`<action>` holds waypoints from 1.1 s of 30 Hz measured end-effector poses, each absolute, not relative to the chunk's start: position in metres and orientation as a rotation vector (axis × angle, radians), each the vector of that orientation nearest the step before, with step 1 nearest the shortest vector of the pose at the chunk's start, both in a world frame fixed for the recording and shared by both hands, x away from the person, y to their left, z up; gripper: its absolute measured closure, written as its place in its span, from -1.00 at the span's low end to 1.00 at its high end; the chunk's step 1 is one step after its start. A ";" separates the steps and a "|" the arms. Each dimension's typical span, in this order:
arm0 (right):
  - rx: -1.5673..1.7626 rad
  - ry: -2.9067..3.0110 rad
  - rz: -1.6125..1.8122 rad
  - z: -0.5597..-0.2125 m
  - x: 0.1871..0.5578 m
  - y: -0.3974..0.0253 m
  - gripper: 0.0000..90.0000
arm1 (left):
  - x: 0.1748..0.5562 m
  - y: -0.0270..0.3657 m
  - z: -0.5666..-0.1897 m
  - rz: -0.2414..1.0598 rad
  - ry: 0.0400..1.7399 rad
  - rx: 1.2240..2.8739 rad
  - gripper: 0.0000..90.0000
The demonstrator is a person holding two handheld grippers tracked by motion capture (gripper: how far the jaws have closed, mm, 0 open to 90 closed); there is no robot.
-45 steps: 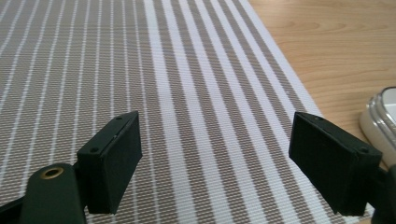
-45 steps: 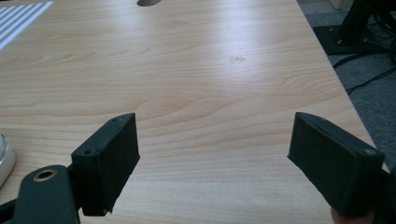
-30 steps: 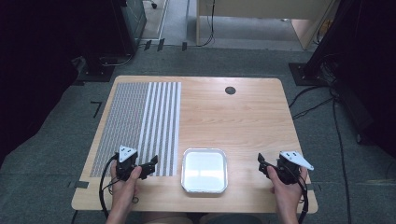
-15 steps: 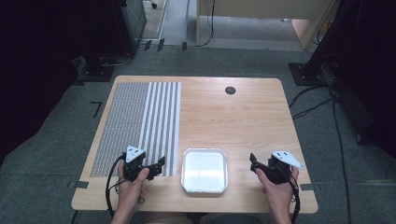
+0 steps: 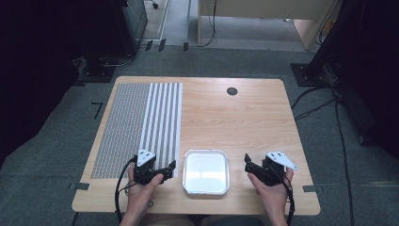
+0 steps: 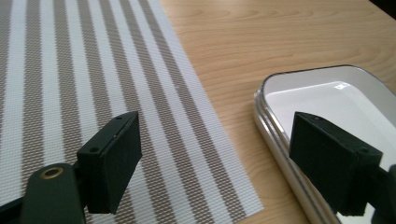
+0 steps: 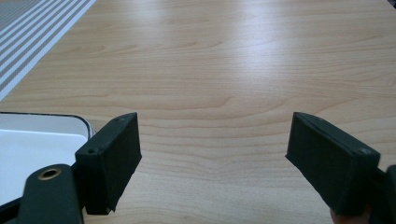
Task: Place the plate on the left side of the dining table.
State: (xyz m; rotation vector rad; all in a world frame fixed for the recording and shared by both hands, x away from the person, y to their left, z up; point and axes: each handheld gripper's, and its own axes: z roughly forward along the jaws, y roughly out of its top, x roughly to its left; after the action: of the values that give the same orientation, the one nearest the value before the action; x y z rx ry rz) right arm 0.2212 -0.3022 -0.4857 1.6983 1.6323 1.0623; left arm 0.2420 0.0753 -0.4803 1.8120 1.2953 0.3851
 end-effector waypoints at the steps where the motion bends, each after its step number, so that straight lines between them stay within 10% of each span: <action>1: 1.700 1.628 1.065 -0.486 0.221 -0.301 -0.60 | 0.241 0.074 -0.480 0.380 1.288 1.815 -0.61; 13: 1.654 1.688 1.124 -0.488 0.218 -0.287 -0.17 | 0.236 0.052 -0.483 0.350 1.276 1.853 -0.59; 33: 1.631 1.841 1.224 -0.497 0.214 -0.261 0.51 | 0.229 0.035 -0.490 0.300 1.226 1.908 0.45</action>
State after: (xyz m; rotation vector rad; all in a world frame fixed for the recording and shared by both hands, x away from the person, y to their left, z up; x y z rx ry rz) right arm 0.2142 -0.2614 -0.4971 1.6315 1.8415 1.2242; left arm 0.2289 0.0353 -0.4898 1.9085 1.2260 0.3001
